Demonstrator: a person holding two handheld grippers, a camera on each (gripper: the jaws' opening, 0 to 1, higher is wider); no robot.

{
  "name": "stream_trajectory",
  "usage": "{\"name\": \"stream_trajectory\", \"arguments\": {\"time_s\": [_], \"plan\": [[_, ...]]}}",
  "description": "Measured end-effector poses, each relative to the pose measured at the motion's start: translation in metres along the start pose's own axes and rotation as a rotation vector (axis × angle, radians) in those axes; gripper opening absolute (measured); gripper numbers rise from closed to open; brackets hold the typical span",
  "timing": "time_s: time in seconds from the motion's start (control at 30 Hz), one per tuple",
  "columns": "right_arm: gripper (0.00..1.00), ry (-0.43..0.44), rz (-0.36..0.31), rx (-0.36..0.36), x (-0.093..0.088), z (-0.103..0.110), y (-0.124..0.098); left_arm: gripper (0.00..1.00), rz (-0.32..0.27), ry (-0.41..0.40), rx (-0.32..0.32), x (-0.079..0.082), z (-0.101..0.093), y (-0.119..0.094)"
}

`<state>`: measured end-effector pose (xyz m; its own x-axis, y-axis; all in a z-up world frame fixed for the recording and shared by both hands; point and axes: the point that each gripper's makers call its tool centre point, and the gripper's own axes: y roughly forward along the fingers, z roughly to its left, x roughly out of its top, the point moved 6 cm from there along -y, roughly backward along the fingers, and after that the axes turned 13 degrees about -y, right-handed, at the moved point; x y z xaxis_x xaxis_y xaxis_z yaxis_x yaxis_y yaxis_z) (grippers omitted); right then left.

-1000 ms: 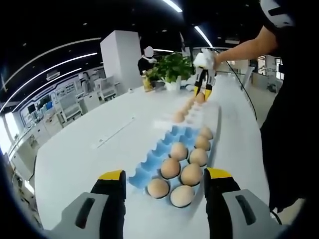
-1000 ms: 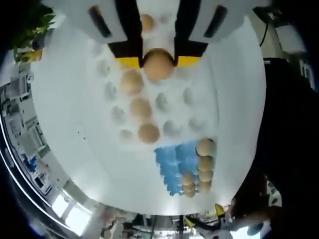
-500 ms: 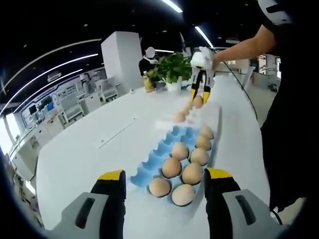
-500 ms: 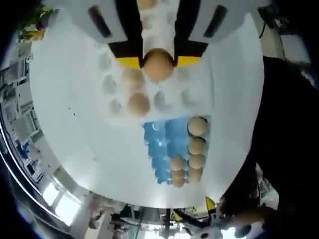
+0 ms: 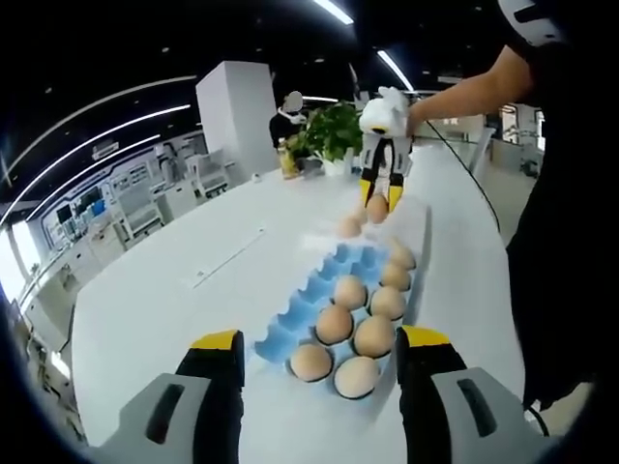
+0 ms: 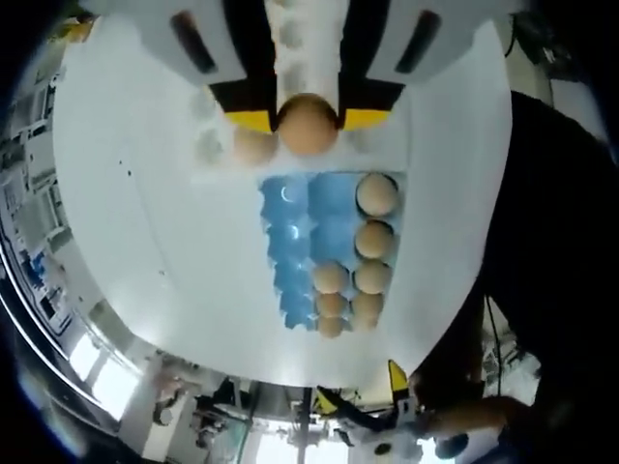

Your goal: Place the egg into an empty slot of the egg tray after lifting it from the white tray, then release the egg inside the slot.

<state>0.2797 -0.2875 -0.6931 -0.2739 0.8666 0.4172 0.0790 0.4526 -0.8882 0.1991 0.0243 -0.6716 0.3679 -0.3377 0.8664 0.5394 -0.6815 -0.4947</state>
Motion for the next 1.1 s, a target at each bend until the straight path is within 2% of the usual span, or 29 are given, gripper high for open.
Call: {"name": "stream_trajectory", "arguments": {"time_s": [0.4,0.77,1.1], "plan": [[0.24,-0.041,-0.033,0.022,0.023,-0.003,0.016,0.64,0.003,-0.009,-0.001,0.000,0.001,0.002],[0.24,-0.091,-0.074,0.061,0.053,-0.004,0.038,0.63,0.003,-0.008,-0.001,-0.001,0.001,0.001],[0.24,-0.120,-0.086,0.083,0.067,-0.003,0.049,0.64,0.006,-0.012,0.004,-0.002,0.001,-0.001]]}}
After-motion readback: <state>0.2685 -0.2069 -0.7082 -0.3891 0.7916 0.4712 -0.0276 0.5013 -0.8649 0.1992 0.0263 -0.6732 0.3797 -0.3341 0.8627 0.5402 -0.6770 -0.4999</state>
